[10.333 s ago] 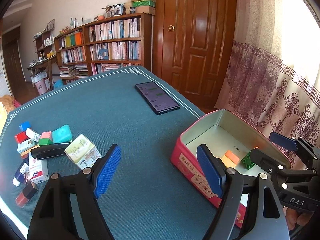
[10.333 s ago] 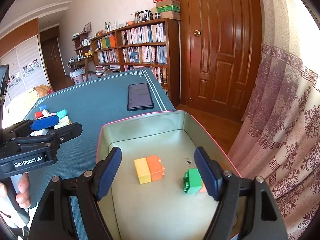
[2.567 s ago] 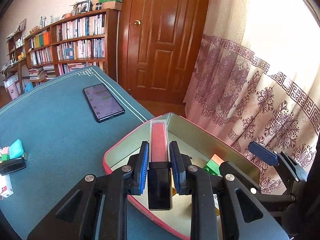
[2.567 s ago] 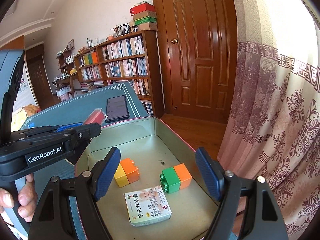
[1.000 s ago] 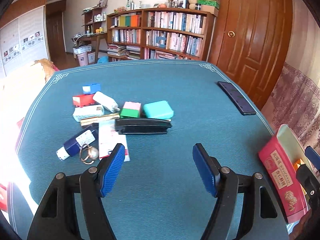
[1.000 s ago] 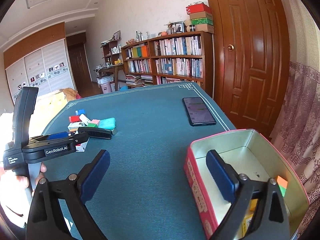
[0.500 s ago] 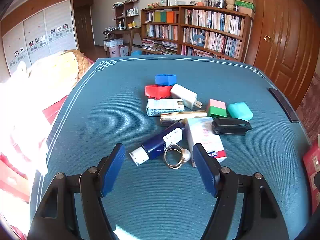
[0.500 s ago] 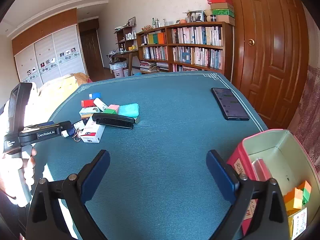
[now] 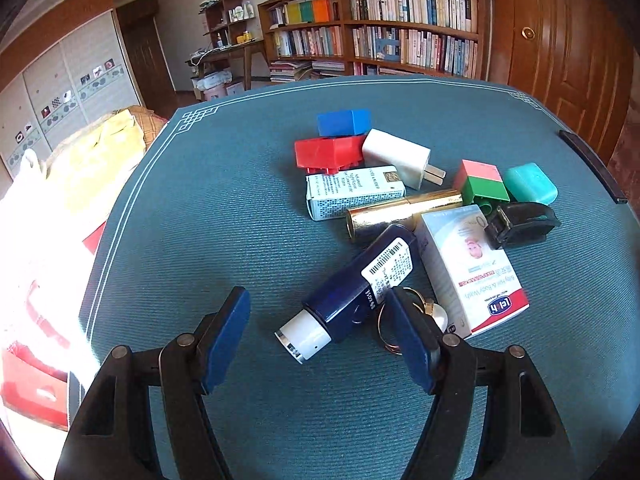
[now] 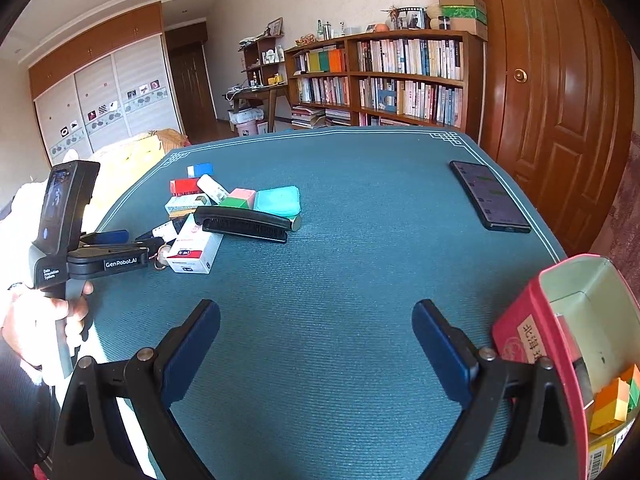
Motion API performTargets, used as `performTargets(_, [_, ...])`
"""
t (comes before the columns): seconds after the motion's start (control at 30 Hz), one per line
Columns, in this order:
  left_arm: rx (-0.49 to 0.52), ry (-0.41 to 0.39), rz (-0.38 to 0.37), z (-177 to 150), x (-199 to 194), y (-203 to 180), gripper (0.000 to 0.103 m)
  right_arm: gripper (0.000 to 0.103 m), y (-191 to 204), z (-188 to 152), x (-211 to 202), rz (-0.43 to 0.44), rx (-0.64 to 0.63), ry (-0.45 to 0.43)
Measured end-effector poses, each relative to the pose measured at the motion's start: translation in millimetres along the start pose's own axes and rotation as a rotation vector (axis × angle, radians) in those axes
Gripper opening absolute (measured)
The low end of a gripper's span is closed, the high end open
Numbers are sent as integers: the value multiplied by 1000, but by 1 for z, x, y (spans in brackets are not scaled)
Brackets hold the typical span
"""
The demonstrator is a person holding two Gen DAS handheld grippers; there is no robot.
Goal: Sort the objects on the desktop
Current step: 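Move both tools back from the tin over the table objects, then grasp the navy blue tube with the left tool while the right tool grasps the white box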
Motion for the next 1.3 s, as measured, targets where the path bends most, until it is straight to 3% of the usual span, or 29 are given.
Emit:
performTargets(0.3, [23,-9,-15,8,3,-7,72,98,9,7,16,26,-7,20])
performTargets(0.4, [0,-13,-76,4,0,-12,48,98,15,12,19,31,-20,12])
performTargets(0.53, [-32,-24,-72,-1,-6,-11,37,98,27,16,26,56,-44,21])
performTargets(0.63, [-89,-29,-117,-3,-13,-5,29,98,39,15,33,79,-59,38])
performTargets(0.87, [-189,-42,-123,-4,-21,15,26,89,73,14,54,122,-133,76])
performTargets(1.03, [-213,-13,-115,-10,-11,19,26,74,96,15,74,144,-162,112])
performTargets(1.3, [-201,-7,-106,-9,5,15,26,74,119,9,98,140,-188,143])
Point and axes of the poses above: each gripper's, at about its wrist camera, not at the fingertips, and x roughly the way its jaws point, y to its left, z to its top, the point moved 8 cm from there along x, roughly the way its jaws point, and after that the axes turned 3 degrees about x, right-handed, at the moved point
